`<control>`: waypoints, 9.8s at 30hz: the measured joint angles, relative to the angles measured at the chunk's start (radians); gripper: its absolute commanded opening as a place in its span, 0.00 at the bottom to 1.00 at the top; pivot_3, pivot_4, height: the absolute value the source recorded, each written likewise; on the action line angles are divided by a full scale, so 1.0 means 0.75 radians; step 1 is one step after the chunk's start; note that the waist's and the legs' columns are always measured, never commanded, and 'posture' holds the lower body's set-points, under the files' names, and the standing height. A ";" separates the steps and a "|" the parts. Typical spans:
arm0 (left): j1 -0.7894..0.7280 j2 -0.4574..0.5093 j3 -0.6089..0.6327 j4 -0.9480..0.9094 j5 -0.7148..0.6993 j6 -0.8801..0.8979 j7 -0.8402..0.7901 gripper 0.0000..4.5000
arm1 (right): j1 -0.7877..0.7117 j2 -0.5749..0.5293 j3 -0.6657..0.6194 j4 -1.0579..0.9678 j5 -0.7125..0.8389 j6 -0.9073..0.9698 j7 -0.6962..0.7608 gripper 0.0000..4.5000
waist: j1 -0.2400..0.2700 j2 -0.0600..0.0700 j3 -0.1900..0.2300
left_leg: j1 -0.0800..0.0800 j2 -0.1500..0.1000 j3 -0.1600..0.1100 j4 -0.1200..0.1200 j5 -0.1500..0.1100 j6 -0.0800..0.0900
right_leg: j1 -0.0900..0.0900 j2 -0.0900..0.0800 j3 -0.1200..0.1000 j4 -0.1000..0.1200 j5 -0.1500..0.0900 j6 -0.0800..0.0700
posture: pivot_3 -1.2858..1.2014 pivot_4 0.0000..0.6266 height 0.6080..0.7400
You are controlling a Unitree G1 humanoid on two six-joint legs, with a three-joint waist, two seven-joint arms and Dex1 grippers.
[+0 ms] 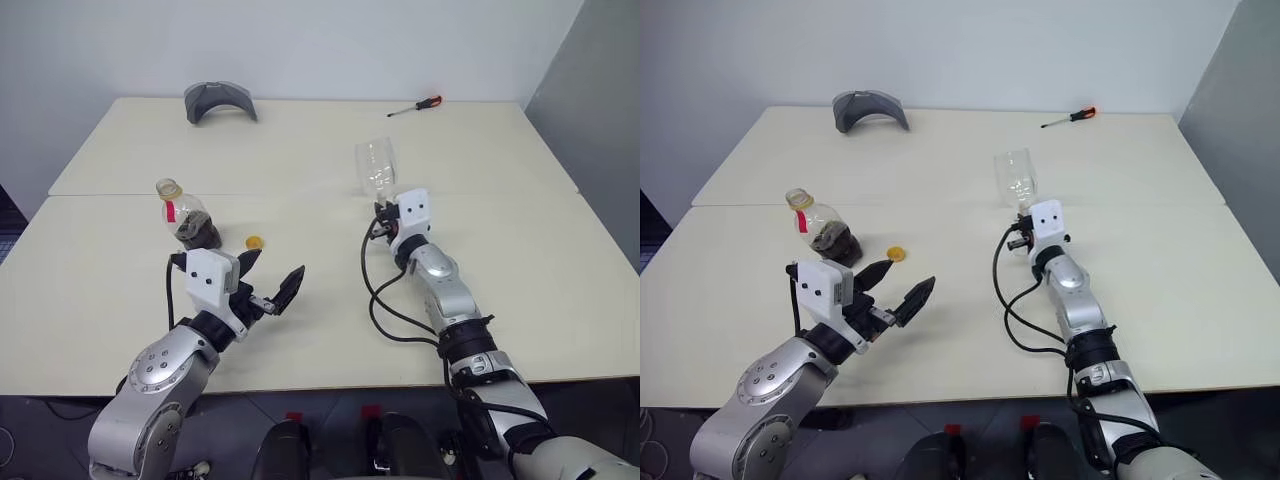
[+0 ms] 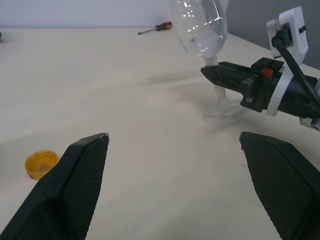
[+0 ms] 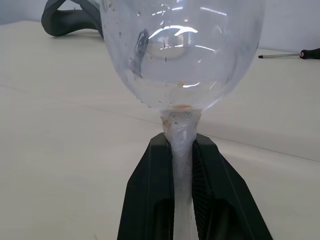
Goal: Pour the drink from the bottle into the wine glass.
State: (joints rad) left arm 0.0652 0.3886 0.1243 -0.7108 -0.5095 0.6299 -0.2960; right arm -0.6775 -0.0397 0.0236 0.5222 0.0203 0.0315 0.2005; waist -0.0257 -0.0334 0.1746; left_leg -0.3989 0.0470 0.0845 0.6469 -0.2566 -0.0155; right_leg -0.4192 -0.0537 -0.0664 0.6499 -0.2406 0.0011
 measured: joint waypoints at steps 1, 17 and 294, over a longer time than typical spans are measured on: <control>0.000 0.000 0.000 0.000 0.000 0.000 0.000 1.00 | -0.001 0.003 -0.003 0.000 0.004 0.006 -0.001 0.04 | 0.000 -0.001 -0.001 | 0.000 0.000 0.000 0.000 0.000 0.000 | 0.000 0.000 0.000 0.000 0.000 0.000 | 0.52 0.24 1.00; -0.011 0.003 0.000 0.000 -0.002 0.000 -0.001 1.00 | -0.373 0.111 -0.292 0.425 0.270 0.173 -0.053 0.04 | -0.008 -0.002 -0.001 | 0.002 0.001 0.000 0.001 0.003 0.003 | -0.003 0.001 0.001 0.012 -0.001 -0.002 | 0.52 0.24 1.00; -0.917 0.042 0.194 1.799 0.419 -0.860 -0.047 0.24 | 0.450 -0.412 0.116 -1.242 0.660 0.675 0.604 1.00 | 0.032 -0.009 -0.002 | -0.003 0.001 -0.004 0.019 0.003 0.004 | -0.002 0.001 -0.005 0.019 -0.001 0.002 | 0.52 0.24 1.00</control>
State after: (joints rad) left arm -0.6222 0.4199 0.2701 0.6384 -0.1952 -0.0153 -0.3310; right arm -0.3398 -0.3488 0.1108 -0.4093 0.5153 0.5378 0.6537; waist -0.0017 -0.0405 0.1731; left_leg -0.4009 0.0476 0.0816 0.6608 -0.2543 -0.0126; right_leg -0.4205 -0.0527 -0.0700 0.6640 -0.2415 0.0023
